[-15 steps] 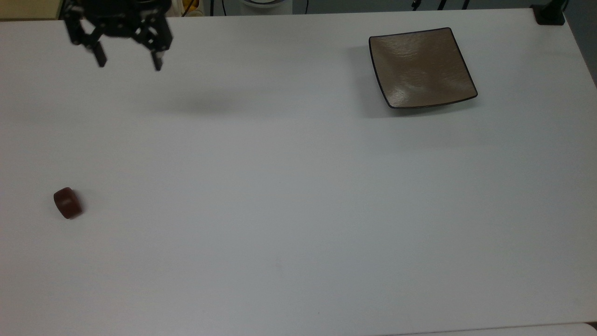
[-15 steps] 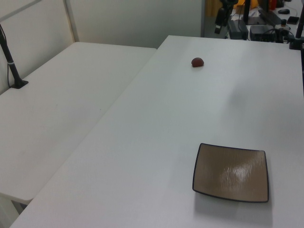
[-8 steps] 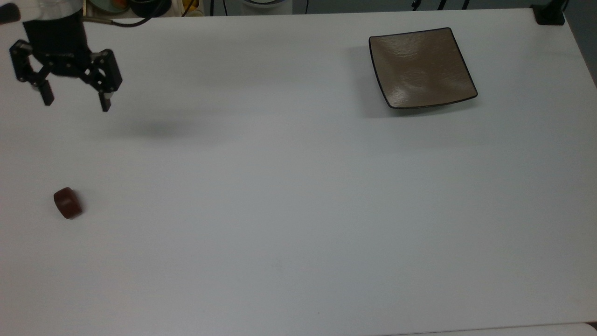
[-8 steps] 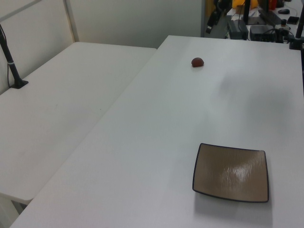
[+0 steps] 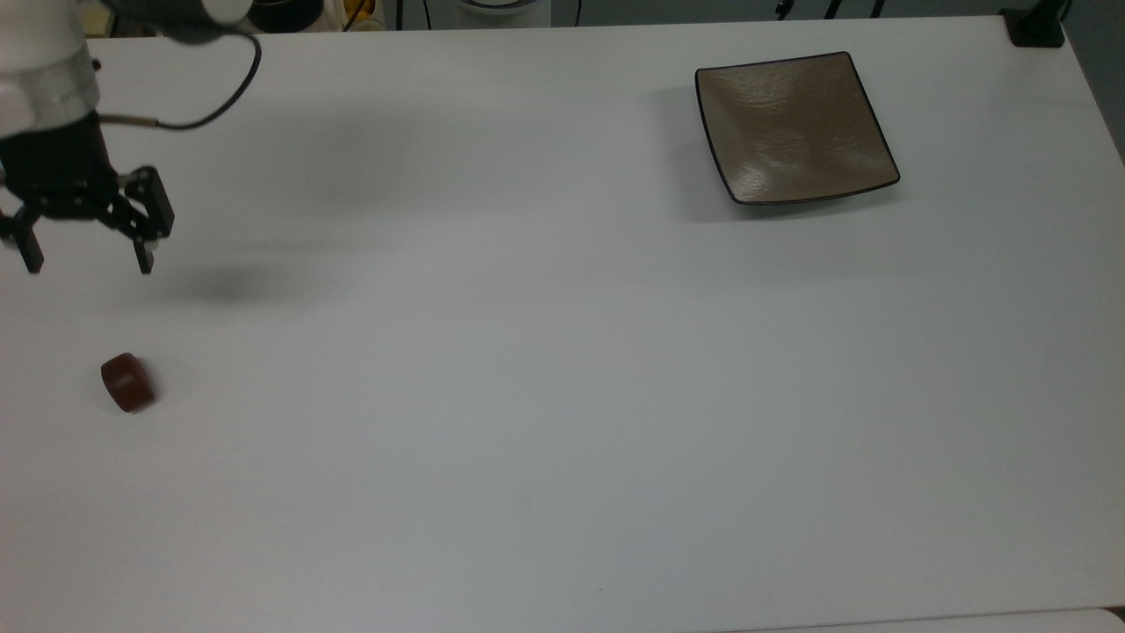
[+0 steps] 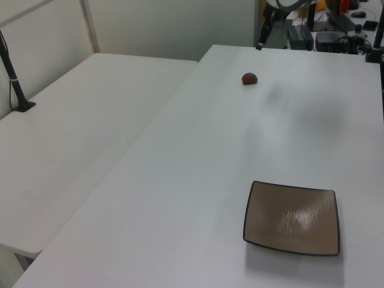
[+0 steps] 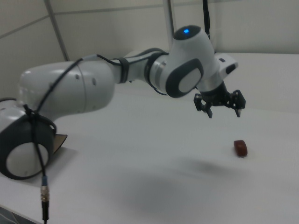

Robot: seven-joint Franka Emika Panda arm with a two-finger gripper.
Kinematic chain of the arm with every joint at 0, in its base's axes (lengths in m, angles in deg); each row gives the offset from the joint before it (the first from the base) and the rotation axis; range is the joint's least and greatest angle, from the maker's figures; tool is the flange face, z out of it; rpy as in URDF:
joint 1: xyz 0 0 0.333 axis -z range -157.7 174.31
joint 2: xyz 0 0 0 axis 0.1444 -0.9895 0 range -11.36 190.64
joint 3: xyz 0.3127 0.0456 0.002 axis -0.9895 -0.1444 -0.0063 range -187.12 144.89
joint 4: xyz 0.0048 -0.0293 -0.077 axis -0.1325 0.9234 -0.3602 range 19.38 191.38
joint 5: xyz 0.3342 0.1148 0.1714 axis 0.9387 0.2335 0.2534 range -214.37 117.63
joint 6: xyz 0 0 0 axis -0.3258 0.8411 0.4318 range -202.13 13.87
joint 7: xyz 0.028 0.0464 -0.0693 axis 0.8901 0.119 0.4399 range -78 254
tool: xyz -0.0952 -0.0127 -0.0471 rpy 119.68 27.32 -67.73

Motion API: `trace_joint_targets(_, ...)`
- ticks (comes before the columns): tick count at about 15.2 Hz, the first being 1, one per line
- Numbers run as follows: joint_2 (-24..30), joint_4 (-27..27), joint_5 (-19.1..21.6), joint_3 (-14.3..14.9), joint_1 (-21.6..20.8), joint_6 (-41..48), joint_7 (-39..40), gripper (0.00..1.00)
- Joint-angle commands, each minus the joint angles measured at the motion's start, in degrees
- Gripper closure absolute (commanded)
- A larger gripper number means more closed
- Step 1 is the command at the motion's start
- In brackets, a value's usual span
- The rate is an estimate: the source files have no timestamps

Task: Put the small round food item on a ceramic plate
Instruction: 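Move the open gripper toward the dark red food item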

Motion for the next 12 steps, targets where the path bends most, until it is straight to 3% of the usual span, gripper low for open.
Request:
trace_joint_targets(1, -6.5, -6.2, 0.7, -0.2, 0.5, -0.3, 4.4, 0.0)
trace_joint_targets(12, -16.3, -10.4, 0.6, -0.6, 0.8, -6.7, 5.5, 0.0)
